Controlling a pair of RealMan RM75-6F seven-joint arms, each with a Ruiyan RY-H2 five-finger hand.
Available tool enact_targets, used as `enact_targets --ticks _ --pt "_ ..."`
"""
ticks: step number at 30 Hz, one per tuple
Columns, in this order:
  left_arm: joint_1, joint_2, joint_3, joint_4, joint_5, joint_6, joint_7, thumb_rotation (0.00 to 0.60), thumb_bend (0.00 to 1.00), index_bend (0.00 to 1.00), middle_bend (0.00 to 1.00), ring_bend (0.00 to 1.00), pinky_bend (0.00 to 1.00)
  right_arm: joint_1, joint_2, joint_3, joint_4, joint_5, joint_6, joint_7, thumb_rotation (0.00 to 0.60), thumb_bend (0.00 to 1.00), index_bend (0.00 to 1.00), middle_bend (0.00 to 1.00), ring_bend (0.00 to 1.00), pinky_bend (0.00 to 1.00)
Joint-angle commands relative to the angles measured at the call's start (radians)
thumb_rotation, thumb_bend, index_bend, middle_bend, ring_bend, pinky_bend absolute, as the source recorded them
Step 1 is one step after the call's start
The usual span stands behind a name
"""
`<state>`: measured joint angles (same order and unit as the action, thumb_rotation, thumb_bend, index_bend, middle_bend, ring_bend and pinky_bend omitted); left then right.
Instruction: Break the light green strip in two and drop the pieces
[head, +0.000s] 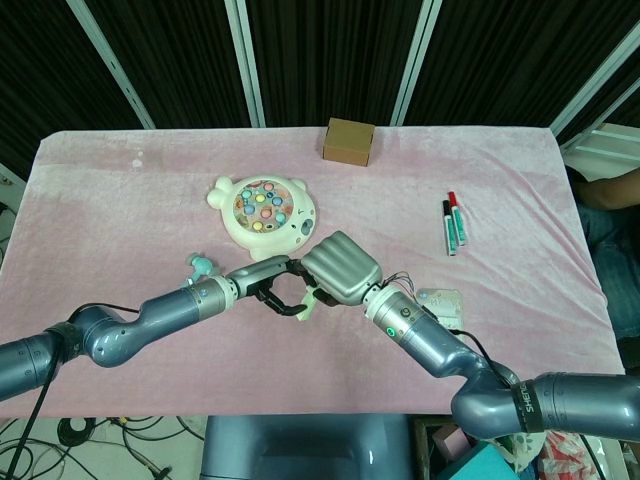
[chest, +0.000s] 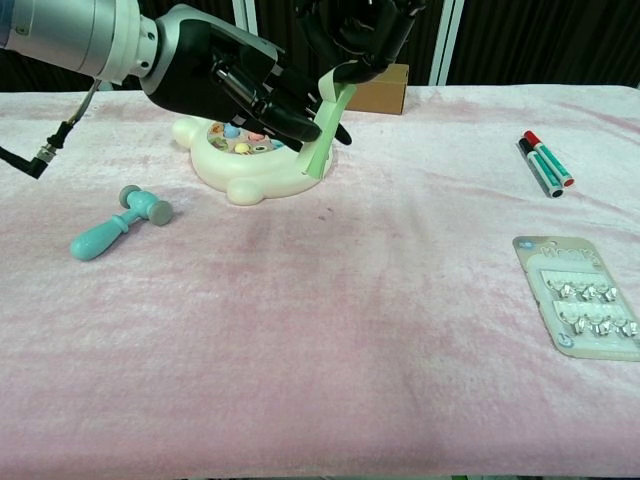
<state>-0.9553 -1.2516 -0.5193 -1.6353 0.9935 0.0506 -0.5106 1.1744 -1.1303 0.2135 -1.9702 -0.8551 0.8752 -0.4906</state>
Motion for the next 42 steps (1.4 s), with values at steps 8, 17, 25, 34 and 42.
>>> enact_targets --ticks 8,17,25,34,42 --pt "-0.005 -0.009 0.005 0.006 -0.007 0.007 0.010 0.600 0.45 0.54 0.18 0.00 0.00 0.000 0.002 -0.002 0.000 0.000 0.000 0.002 0.600 0.47 0.74 0.78 0.85 0.65" --pt "-0.009 -0.007 0.012 0.006 -0.018 0.019 0.012 0.600 0.49 0.59 0.19 0.00 0.00 -0.001 0.009 -0.002 -0.002 -0.002 0.000 0.006 0.600 0.47 0.74 0.78 0.85 0.65" --pt "-0.013 -0.001 0.027 0.000 -0.013 0.017 0.025 0.600 0.51 0.60 0.19 0.00 0.00 -0.002 0.021 0.010 -0.010 -0.010 0.004 0.016 0.600 0.49 0.77 0.78 0.85 0.65" --pt "-0.027 0.005 0.075 0.020 -0.002 0.020 0.049 0.600 0.52 0.60 0.19 0.00 0.00 -0.014 0.080 0.047 -0.033 -0.009 0.022 0.046 0.600 0.49 0.78 0.78 0.85 0.65" --pt "-0.014 0.028 0.112 0.029 0.020 0.034 0.078 0.600 0.53 0.60 0.19 0.00 0.00 -0.053 0.162 0.058 -0.043 -0.025 0.023 0.086 0.600 0.49 0.78 0.78 0.85 0.65"
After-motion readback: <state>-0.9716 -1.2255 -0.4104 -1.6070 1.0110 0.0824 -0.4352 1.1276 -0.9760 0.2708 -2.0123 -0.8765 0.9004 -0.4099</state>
